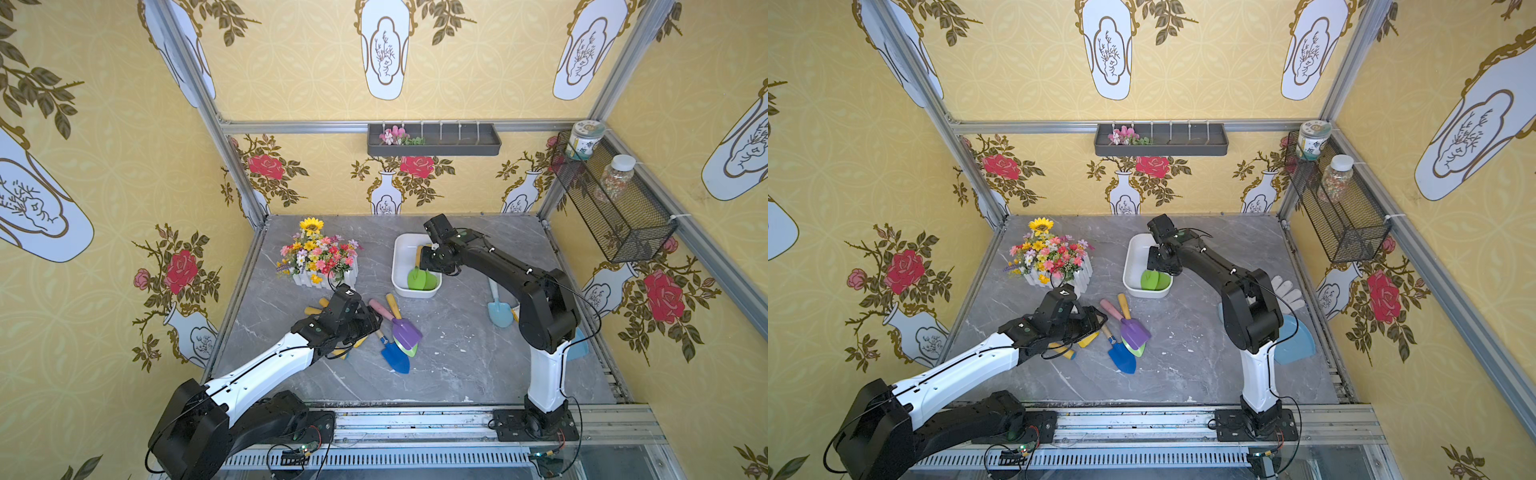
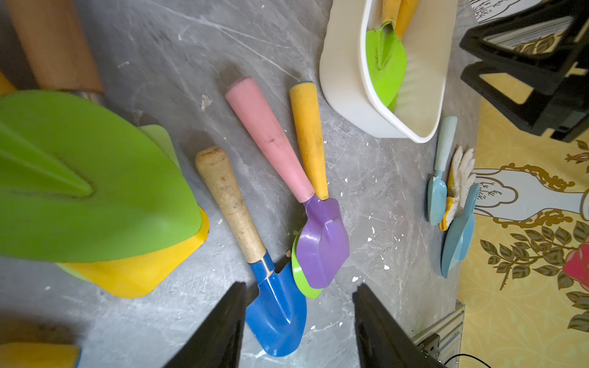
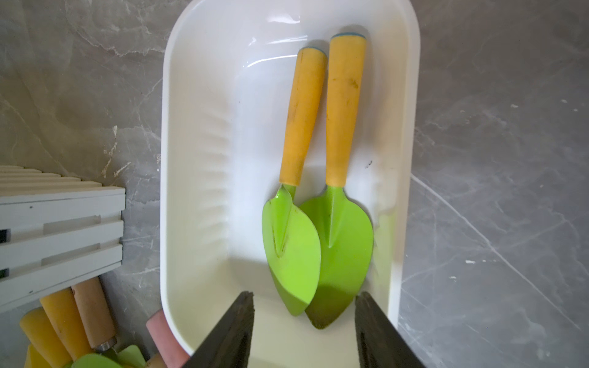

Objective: Put the shovel into the storage box
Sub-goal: Pick up the shovel from the center of the board.

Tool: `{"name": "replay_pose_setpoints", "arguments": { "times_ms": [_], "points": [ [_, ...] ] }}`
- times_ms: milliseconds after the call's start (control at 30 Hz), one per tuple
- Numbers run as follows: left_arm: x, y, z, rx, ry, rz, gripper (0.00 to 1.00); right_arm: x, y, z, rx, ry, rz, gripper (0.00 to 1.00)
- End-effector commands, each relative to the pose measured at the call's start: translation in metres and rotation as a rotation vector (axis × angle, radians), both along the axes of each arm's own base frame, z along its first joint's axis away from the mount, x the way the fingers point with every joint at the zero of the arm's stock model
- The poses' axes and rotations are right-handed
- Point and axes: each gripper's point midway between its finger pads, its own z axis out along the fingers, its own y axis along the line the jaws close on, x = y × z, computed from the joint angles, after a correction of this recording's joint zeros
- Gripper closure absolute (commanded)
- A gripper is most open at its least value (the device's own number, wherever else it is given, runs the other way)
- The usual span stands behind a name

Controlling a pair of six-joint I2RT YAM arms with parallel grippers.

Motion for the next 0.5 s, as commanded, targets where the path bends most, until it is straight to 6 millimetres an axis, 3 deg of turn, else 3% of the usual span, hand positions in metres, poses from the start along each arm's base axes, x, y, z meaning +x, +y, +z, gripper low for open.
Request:
{"name": "replay_pose_setpoints", "arguments": {
  "times_ms": [0,467],
  "points": [
    [0.002,-0.006,0.0,-0.016,-0.002,-0.026,0.42,-0.009,-0.005,0.005,-0.013,-0.016,0.012,0.44],
    [0.011,-0.039,0.005,-0.058,-0.01,-0.124,0.43,-0.049,-0.054,0.011,-0.045,-0.018,-0.056,0.4]
  ]
}}
